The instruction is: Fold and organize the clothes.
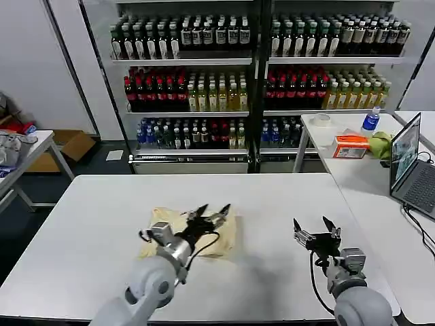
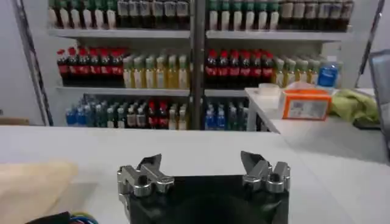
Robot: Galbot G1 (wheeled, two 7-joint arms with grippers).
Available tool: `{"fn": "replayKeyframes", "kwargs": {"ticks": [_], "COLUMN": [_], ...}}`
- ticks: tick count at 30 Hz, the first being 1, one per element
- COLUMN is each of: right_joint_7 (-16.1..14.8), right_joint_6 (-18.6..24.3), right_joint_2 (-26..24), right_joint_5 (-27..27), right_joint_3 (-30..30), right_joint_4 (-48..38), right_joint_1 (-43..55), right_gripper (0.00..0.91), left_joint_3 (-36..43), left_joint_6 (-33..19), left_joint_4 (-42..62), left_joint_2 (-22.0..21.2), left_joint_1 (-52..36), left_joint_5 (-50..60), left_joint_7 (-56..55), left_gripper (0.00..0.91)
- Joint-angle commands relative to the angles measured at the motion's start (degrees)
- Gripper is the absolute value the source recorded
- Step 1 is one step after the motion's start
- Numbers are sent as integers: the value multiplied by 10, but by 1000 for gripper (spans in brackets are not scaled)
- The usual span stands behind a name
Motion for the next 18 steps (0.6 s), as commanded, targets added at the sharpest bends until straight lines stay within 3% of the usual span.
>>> {"fn": "replayKeyframes", "kwargs": {"ticks": [1, 6, 9, 18], "right_joint_7": [0, 11, 14, -10], "right_joint_6": [39, 78, 80, 112], "right_joint_2": [22, 27, 26, 36], "right_joint_5": [-57, -57, -50, -93], "right_joint_3": [-75, -85, -84, -74], "right_joint_4": [-25, -29, -19, -1], "right_joint_1": [48, 40, 35, 12], "right_gripper": [907, 907, 907, 907], "left_joint_3": [-262, -319, -346, -380], "left_joint_6": [-86, -98, -96, -96], "left_joint_4": [-90, -122, -134, -134], "left_joint_2": [24, 19, 8, -23], "left_joint_1": [214, 289, 304, 324], "left_joint_5": [202, 228, 229, 234], "left_joint_7": [18, 42, 55, 73], "left_gripper": [907, 907, 907, 907]}}
